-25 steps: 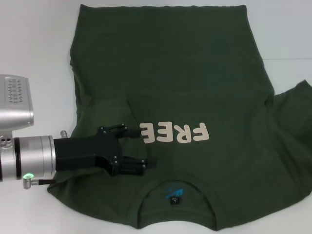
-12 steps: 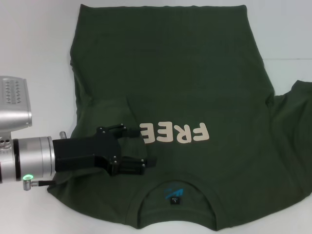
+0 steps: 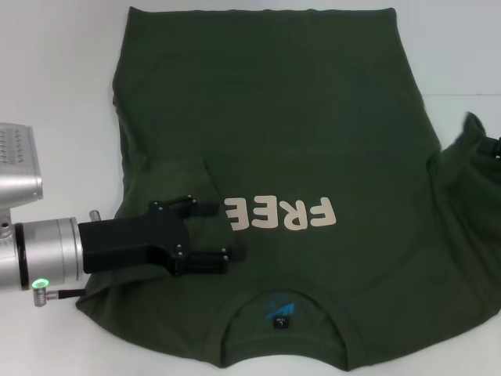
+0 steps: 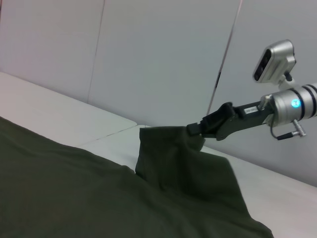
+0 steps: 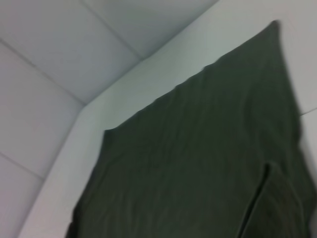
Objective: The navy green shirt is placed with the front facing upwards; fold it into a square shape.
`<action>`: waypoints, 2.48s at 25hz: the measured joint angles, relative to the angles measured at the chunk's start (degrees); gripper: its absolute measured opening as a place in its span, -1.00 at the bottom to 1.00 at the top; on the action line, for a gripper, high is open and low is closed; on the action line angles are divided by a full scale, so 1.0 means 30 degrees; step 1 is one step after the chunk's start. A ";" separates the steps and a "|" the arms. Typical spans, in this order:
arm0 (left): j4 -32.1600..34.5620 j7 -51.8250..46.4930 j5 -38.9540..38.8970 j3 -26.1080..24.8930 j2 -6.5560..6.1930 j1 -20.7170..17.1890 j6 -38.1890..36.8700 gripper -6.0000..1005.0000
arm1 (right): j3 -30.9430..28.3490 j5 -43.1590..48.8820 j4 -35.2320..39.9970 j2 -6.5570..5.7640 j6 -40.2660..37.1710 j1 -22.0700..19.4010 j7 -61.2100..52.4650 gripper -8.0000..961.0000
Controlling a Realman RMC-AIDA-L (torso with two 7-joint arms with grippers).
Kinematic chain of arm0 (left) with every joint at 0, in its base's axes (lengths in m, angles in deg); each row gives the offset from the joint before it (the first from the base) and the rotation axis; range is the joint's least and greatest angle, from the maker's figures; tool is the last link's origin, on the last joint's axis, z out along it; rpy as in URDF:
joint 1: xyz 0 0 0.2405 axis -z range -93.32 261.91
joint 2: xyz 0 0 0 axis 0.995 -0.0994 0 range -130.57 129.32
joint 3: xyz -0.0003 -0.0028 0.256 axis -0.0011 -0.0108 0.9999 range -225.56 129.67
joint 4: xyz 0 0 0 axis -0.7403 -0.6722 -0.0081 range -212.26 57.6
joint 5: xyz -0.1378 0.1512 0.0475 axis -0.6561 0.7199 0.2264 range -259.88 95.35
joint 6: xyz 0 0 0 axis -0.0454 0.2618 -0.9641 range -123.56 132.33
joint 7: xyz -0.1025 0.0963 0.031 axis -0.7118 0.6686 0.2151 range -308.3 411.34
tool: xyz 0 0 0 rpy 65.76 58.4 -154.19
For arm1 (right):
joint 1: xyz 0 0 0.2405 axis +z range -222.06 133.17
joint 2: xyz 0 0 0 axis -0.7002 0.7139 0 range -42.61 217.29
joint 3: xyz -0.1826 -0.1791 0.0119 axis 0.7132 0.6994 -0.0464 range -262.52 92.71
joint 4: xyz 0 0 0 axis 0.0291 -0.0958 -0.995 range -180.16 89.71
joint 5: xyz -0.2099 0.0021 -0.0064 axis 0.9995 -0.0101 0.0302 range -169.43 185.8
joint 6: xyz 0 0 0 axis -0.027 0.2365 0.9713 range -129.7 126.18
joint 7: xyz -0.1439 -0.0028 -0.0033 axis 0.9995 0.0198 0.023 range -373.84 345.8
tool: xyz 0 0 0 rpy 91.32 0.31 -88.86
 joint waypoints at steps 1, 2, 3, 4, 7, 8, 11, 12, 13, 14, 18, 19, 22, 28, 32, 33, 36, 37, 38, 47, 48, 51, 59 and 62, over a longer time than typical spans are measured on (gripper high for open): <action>0.0000 -0.0031 0.0001 -0.0042 -0.0007 0.0000 -0.0006 0.87 | 0.0029 0.0000 0.0140 -0.0032 -0.0336 0.0042 -0.0264 -0.97; 0.0000 -0.0065 0.0001 -0.0083 -0.0014 0.0000 -0.0007 0.87 | 0.0079 0.0000 0.0287 -0.0055 -0.0620 0.0132 -0.0587 -0.97; 0.0000 -0.0101 0.0001 -0.0114 -0.0018 -0.0001 0.0003 0.87 | 0.0120 0.0012 0.0377 -0.0062 -0.0774 0.0286 -0.0856 -0.97; 0.0000 -0.0111 0.0001 -0.0121 -0.0018 0.0000 0.0015 0.87 | 0.0188 0.0030 0.0431 -0.0060 -0.0839 0.0509 -0.1050 -0.97; 0.0000 -0.0116 0.0002 -0.0124 -0.0023 0.0021 0.0049 0.87 | 0.0477 0.0056 0.0190 0.0067 -0.0584 0.1213 -0.1293 -0.97; 0.0000 -0.0117 0.0001 -0.0126 -0.0025 0.0042 0.0052 0.87 | 0.0604 0.0052 -0.0038 0.0175 -0.0359 0.1572 -0.1287 -0.97; 0.0001 -0.0118 0.0003 -0.0122 -0.0025 0.0104 0.0053 0.87 | 0.0985 0.0038 -0.0721 0.0573 0.0204 0.2560 -0.1096 -0.89; -0.0008 -0.0118 0.0003 -0.0120 -0.0025 0.0110 0.0060 0.87 | 0.1206 0.0052 -0.0883 0.0755 0.0295 0.2813 -0.0964 -0.85; -0.0008 -0.0118 0.0003 -0.0120 -0.0025 0.0110 0.0060 0.87 | 0.1453 0.0051 -0.0910 0.0895 0.0335 0.2955 -0.0829 -0.82; -0.0050 -0.0117 0.0002 -0.0118 -0.0024 0.0112 0.0069 0.87 | 0.1723 0.0051 -0.0928 0.1027 0.0351 0.3083 -0.0681 -0.78; -0.0179 -0.0085 0.0003 -0.0198 -0.0024 0.0113 0.0176 0.87 | 0.2086 0.0022 -0.0812 0.1180 -0.0223 0.3178 -0.0583 -0.63; -0.0203 -0.0076 0.0006 -0.0197 -0.0024 0.0108 0.0211 0.87 | 0.2074 0.0020 -0.0808 0.1135 -0.0397 0.3149 -0.0622 -0.54; -0.0255 -0.0058 0.0011 -0.0196 -0.0024 0.0082 0.0267 0.87 | 0.1918 0.0004 -0.0733 0.0915 -0.0622 0.2869 -0.0797 -0.28; -0.0263 -0.0041 0.0010 -0.0199 -0.0025 0.0010 0.0270 0.87 | 0.1891 -0.1740 -0.0615 0.0683 -0.0718 0.1717 0.0005 0.04; -0.0265 -0.0123 0.0009 -0.0320 -0.0024 0.0002 0.0267 0.87 | 0.1923 -0.2809 -0.0774 0.1075 -0.0909 0.1142 0.1771 0.23; -0.0263 -0.0140 -0.0003 -0.0424 -0.0025 0.0000 0.0252 0.87 | 0.1888 -0.3004 -0.0803 0.1273 -0.0932 0.1027 0.2393 0.28; -0.0264 -0.0200 -0.0048 -0.0763 -0.0016 0.0000 0.0221 0.87 | 0.1872 -0.3848 -0.0891 0.1946 -0.1133 0.0653 0.4844 0.51; -0.0263 -0.0252 -0.0055 -0.0895 -0.0015 -0.0001 0.0221 0.87 | 0.1876 -0.4182 -0.0956 0.2135 -0.1315 0.0545 0.5655 0.60; -0.0262 -0.0364 -0.0060 -0.0981 -0.0013 -0.0001 0.0221 0.87 | 0.1903 -0.4424 -0.1073 0.2253 -0.1493 0.0461 0.6463 0.70; -0.0167 -0.1123 -0.0082 -0.2027 -0.0054 -0.0336 0.0305 0.86 | 0.2028 -0.4823 -0.2719 0.2468 -0.3052 0.0145 1.1208 0.97; -0.0082 -0.1391 -0.0081 -0.2159 -0.0061 -0.0420 0.0304 0.86 | 0.2050 -0.4814 -0.2718 0.2468 -0.3112 0.0109 1.1338 0.97; 0.0486 -0.2731 0.0143 -0.2376 -0.0154 -0.0880 0.0312 0.86 | 0.2097 -0.4760 -0.2608 0.2442 -0.3454 -0.0076 1.1579 0.97; 0.1777 -0.4362 0.0203 -0.2789 -0.0032 -0.2451 0.0604 0.86 | 0.2108 -0.4749 -0.2309 0.2051 -0.3684 -0.0166 1.1225 0.97; 0.2091 -0.4505 0.0223 -0.3115 -0.0026 -0.3019 0.0519 0.86 | 0.2140 -0.4747 -0.2293 0.1920 -0.3722 -0.0059 1.1023 0.97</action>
